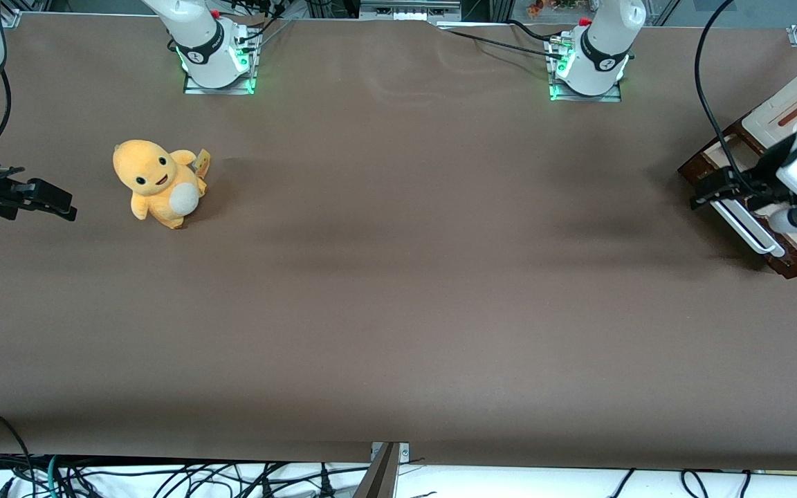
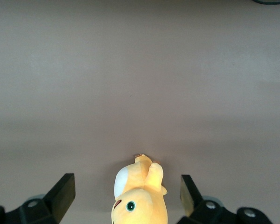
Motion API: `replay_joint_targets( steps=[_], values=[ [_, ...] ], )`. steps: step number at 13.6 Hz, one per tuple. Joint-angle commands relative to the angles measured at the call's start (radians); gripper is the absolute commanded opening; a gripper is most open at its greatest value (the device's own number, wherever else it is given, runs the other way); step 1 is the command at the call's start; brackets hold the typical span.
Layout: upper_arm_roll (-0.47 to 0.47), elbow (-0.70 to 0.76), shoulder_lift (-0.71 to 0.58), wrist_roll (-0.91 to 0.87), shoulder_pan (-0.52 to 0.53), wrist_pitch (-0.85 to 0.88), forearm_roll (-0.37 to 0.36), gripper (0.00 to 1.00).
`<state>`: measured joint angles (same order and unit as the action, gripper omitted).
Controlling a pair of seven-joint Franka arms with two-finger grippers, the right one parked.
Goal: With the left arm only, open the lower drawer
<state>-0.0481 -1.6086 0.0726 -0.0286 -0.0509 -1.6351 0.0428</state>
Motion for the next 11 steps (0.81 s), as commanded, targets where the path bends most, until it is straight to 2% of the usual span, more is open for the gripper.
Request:
replay_joint_targets(
  steps=[1,3,5,11],
  values=[
    [0.026,-0.097,-0.079,0.013,-0.021,-0.040,-0.087,1.00],
    [0.040,-0.091,-0.070,0.013,-0.010,-0.043,-0.086,1.00],
    [0.083,-0.097,-0.086,0.010,0.043,-0.035,-0.072,1.00],
    [0.079,-0.093,-0.085,0.016,0.052,-0.025,-0.072,1.00]
  ],
)
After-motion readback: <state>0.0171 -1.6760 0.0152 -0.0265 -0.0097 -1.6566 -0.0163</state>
